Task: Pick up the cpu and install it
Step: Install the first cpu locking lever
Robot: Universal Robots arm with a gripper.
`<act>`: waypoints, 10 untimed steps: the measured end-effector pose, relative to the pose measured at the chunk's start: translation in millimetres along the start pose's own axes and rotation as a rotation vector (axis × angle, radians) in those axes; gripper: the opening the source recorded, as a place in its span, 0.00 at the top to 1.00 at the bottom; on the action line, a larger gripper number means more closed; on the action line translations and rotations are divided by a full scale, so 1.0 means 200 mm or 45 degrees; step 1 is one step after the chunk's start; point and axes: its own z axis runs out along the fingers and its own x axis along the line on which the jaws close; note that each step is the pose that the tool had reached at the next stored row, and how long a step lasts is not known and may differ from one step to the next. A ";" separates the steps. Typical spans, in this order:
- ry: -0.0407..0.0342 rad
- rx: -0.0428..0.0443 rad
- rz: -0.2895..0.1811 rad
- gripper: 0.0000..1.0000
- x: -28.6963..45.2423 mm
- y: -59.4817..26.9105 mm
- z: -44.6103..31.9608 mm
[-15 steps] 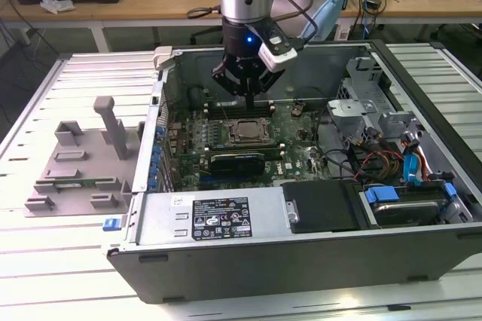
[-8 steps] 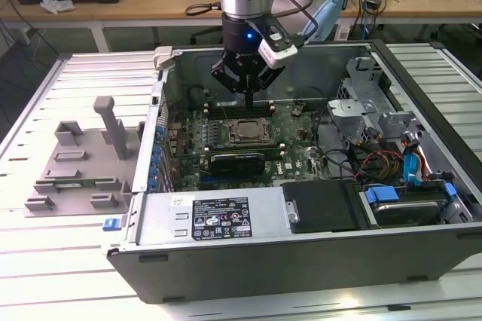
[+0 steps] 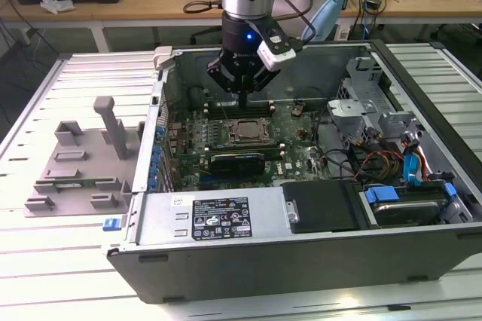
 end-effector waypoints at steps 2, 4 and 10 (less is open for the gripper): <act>0.0002 0.000 0.000 0.89 0.025 0.001 0.001; 0.0000 0.000 0.000 0.89 0.062 0.003 0.004; -0.0004 0.000 0.000 0.89 0.204 0.011 0.013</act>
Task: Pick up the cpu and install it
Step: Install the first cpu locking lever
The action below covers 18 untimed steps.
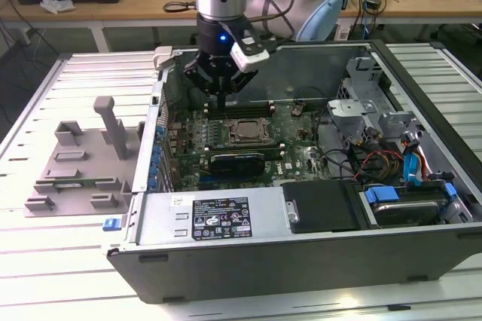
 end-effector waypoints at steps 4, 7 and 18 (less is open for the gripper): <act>-0.0033 -0.062 -0.003 0.89 0.064 0.004 0.008; -0.0098 -0.188 -0.011 0.89 0.079 0.004 0.010; -0.0165 -0.316 -0.018 0.89 0.051 0.007 0.058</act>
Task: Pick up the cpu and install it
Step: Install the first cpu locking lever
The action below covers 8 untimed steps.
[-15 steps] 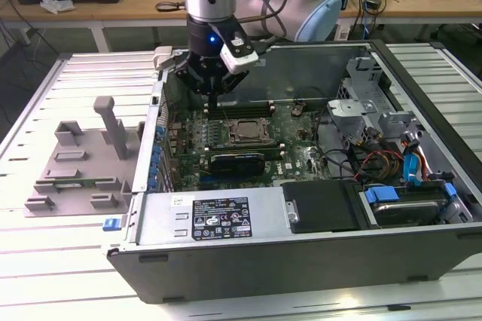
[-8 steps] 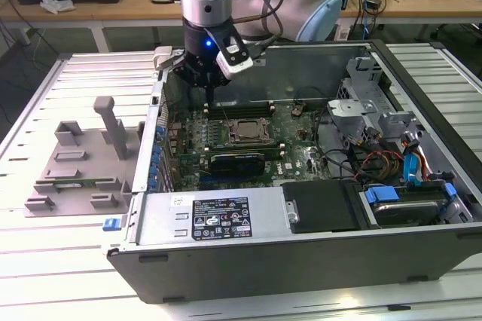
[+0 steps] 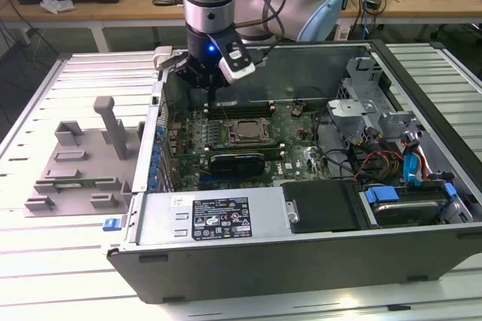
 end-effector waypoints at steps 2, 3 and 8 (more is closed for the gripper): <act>-0.0001 -0.003 0.000 0.89 -0.042 -0.003 0.000; -0.0002 -0.003 0.000 0.89 -0.058 -0.003 0.000; -0.0002 -0.004 0.000 0.89 -0.188 -0.011 -0.002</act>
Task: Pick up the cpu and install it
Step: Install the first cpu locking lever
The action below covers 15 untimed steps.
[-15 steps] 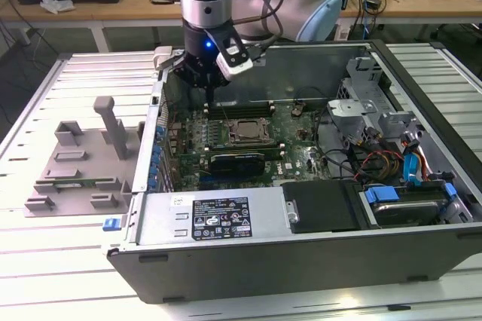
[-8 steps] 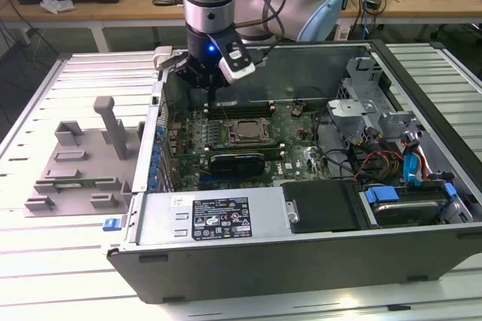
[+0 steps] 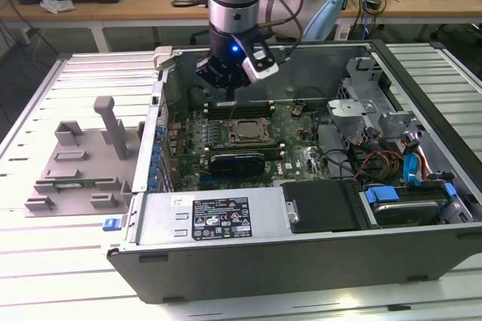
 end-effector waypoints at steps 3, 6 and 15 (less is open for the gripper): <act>0.0002 0.000 0.000 0.89 -0.063 -0.004 -0.002; -0.0006 0.000 0.000 0.89 -0.063 -0.004 -0.001; -0.1255 0.008 -0.023 0.89 -0.064 -0.010 0.031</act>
